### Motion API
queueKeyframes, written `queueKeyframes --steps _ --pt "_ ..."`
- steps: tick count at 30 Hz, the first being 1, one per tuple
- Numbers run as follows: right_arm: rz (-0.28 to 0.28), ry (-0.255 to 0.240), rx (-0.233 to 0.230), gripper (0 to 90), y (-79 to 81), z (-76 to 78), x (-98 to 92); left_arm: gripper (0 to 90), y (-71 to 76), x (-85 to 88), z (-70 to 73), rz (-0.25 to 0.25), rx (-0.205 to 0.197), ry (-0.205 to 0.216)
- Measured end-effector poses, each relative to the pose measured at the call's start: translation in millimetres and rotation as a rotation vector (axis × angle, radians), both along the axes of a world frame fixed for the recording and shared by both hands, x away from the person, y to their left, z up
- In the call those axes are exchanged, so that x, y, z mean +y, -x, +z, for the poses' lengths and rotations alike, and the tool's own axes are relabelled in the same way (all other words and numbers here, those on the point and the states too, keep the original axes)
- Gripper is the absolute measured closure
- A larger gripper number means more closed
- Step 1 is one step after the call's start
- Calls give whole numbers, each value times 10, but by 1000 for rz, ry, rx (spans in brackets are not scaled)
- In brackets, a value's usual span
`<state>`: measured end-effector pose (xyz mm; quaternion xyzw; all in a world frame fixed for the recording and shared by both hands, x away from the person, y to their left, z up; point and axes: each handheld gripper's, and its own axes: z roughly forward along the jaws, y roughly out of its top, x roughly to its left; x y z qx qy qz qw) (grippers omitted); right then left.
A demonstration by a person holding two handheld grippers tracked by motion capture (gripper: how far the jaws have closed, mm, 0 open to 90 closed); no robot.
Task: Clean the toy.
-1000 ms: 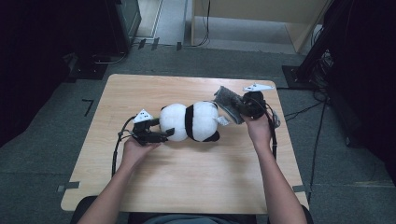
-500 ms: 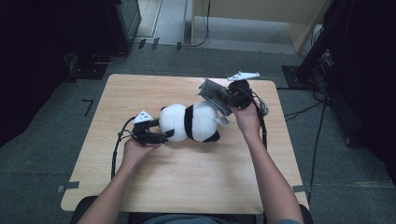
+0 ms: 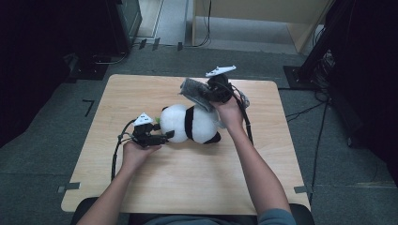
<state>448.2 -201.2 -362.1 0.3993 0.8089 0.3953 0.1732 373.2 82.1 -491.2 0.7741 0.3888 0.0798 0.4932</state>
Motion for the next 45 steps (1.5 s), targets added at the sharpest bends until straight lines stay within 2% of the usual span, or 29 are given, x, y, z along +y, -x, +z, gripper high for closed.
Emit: queueKeyframes --steps 5,12,15,19,22,26,29,31,33,35,38,41,42,45 --pt "32 23 14 761 -77 -52 223 280 -7 4 -2 4 4 11" --pt "66 31 10 761 -148 -171 476 235 -12 4 -2 8 -21 4" --pt "83 27 35 762 -170 -219 564 204 -11 0 -1 11 -37 -3" --pt "107 66 80 768 -179 -306 682 182 -32 -8 -17 13 -39 3" --pt "112 102 84 773 -176 -343 728 125 -64 -19 -36 10 -50 0" --pt "121 120 94 774 -189 -387 746 64 -117 -72 -73 -1 -35 26" --pt "119 112 105 776 -216 -426 742 0 -148 -142 -108 -3 -41 24" --pt "108 116 105 777 -230 -443 740 0 -178 -158 -115 7 -46 30" --pt "98 115 107 777 -249 -449 729 104 -169 -141 -100 5 -50 29" --pt "91 107 132 776 -280 -440 716 227 -134 -134 -70 8 -48 23" --pt "96 108 129 774 -294 -376 722 321 -120 -141 -69 22 -32 42" --pt "101 44 96 772 -298 -257 709 347 -105 -158 -57 29 -35 34" --pt "110 41 98 771 -302 -235 718 347 -102 -159 -52 30 -31 32" --pt "139 100 115 770 -314 -250 773 347 -102 -157 -49 33 -26 32"
